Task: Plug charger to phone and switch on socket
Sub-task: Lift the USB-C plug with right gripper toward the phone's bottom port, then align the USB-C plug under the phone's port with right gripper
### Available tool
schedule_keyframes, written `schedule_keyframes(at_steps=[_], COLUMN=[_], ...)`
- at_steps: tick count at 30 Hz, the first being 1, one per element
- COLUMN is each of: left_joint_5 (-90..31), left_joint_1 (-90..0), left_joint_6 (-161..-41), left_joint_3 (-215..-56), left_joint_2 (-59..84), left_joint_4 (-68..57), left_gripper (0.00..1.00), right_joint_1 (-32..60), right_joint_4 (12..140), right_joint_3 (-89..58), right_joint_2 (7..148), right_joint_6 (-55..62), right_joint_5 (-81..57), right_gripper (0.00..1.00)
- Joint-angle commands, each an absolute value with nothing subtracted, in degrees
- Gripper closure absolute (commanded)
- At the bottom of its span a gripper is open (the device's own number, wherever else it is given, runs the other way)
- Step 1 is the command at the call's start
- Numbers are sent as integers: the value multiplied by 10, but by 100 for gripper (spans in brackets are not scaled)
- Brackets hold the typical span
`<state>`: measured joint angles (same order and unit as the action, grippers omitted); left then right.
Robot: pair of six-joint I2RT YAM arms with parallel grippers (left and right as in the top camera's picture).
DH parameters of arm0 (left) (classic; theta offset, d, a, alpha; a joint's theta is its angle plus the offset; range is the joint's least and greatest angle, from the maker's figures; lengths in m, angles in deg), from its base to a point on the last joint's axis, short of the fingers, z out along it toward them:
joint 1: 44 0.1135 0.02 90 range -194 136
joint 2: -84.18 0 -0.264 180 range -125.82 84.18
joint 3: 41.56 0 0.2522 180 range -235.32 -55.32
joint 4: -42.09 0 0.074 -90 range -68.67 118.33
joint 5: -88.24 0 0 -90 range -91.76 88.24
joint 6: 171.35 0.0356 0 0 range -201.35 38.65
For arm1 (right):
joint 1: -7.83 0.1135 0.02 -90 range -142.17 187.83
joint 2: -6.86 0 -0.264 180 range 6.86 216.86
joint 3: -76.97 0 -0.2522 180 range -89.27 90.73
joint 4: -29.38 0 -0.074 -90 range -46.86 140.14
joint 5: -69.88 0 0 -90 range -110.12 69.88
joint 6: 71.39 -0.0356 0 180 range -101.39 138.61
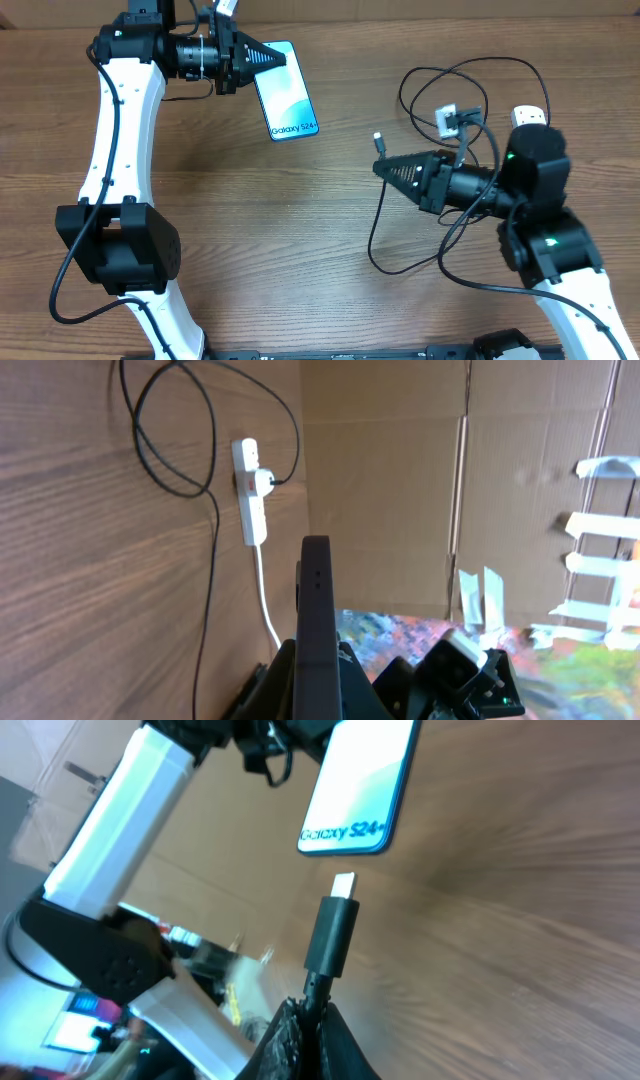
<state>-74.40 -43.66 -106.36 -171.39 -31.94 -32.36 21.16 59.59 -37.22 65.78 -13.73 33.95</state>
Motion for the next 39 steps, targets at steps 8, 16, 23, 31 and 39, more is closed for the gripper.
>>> schedule_keyframes(at_steps=[8, 16, 23, 31, 39], left_joint_5=[-778, -776, -776, -772, -772], left_joint_1=[-444, -449, -449, -454, -476], left_joint_6=[-1212, -1351, -1389, -1388, -1381], left_joint_3=[-1721, -1721, -1721, -1721, -1721], left_joint_2=[-294, -294, -294, -294, -294], left_joint_4=[-175, -86, -86, -86, -68], left_gripper=[96, 96, 96, 96, 96], right_joint_1=[334, 363, 363, 363, 363], right_joint_4=[485, 416, 333, 321, 321], right_joint_3=[-390, -390, -390, -390, -390], right_joint_2=[672, 724, 755, 757, 772], right_joint_6=[-242, -264, -264, -269, -280], right_joint_5=[218, 179, 176, 164, 167], right_gripper=[96, 96, 96, 96, 96])
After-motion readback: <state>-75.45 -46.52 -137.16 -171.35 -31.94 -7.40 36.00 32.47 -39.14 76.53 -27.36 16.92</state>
